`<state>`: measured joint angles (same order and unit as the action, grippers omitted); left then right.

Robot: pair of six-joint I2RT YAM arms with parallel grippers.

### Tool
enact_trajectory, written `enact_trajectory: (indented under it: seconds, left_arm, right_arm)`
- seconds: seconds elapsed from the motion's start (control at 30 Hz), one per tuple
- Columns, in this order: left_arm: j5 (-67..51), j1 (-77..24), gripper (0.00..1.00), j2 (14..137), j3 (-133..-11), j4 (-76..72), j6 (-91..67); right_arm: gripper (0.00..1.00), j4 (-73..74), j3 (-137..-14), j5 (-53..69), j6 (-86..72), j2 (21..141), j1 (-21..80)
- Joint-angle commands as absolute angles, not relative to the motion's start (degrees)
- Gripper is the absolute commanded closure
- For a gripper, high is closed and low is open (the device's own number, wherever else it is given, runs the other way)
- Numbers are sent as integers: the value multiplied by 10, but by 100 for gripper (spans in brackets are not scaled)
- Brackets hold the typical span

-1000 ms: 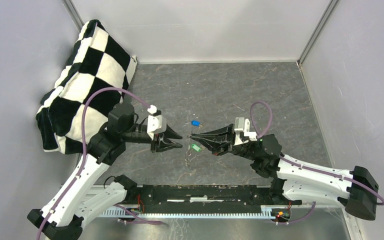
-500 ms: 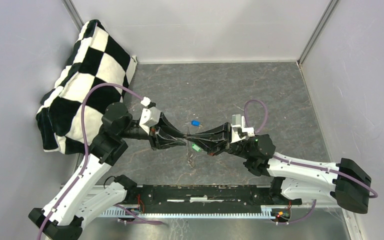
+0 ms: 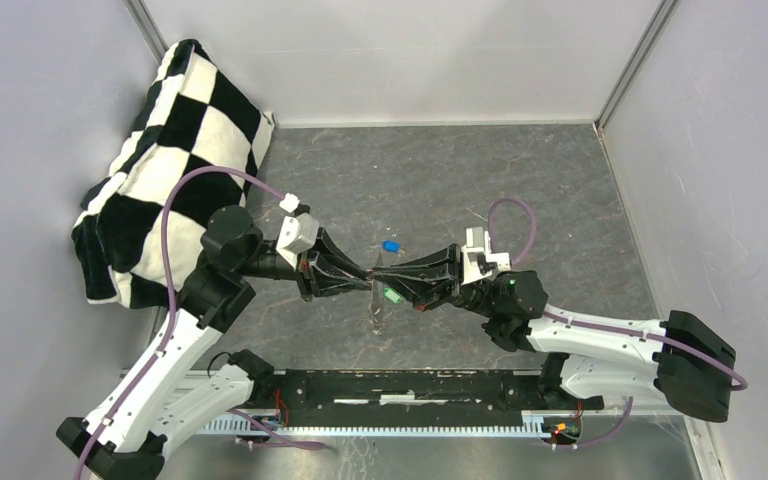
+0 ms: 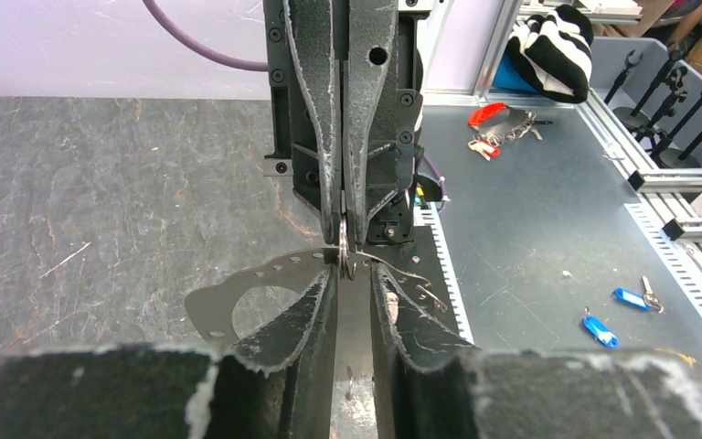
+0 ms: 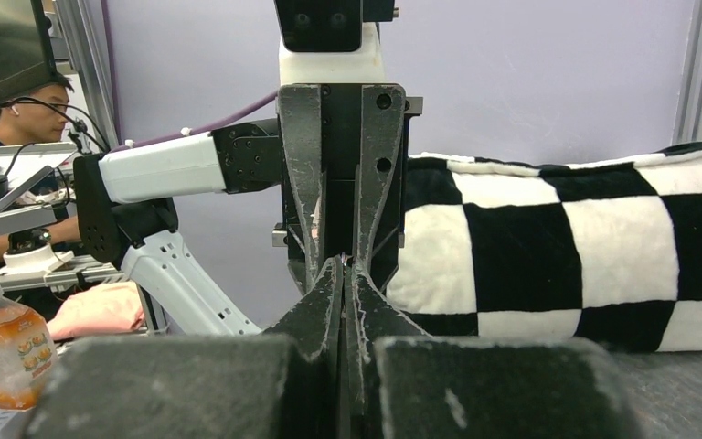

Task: Put the keys on the keyring

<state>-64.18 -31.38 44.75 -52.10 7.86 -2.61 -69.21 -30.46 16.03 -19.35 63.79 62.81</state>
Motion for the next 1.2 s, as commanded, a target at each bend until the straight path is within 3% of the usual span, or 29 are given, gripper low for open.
enact_trajectory:
  seconds: [0.0,0.17,0.33,0.5,0.6,0.9,1.17]
  left_arm:
    - [-621,-317,75,449,-530,61,-52]
    - [-615,-317,81,452,-536,61,-50]
    - [-611,-317,98,454,-544,108,-8]
    - [-605,-317,98,470,-581,278,169]
    - [-594,-317,98,482,-600,343,224]
    - [-574,-317,98,522,-647,453,317]
    - [-561,-317,98,532,-664,490,346]
  right_arm:
    - [99,-746,-306,162,-204,644,630]
    - [99,-737,-305,164,-197,643,632]
    - [98,-689,-315,176,-188,629,632]
    - [68,-377,-414,234,-121,588,604]
    - [59,-186,-498,279,-53,581,584]
    - [59,228,-738,347,119,679,571]
    - [65,268,-794,345,140,718,571]
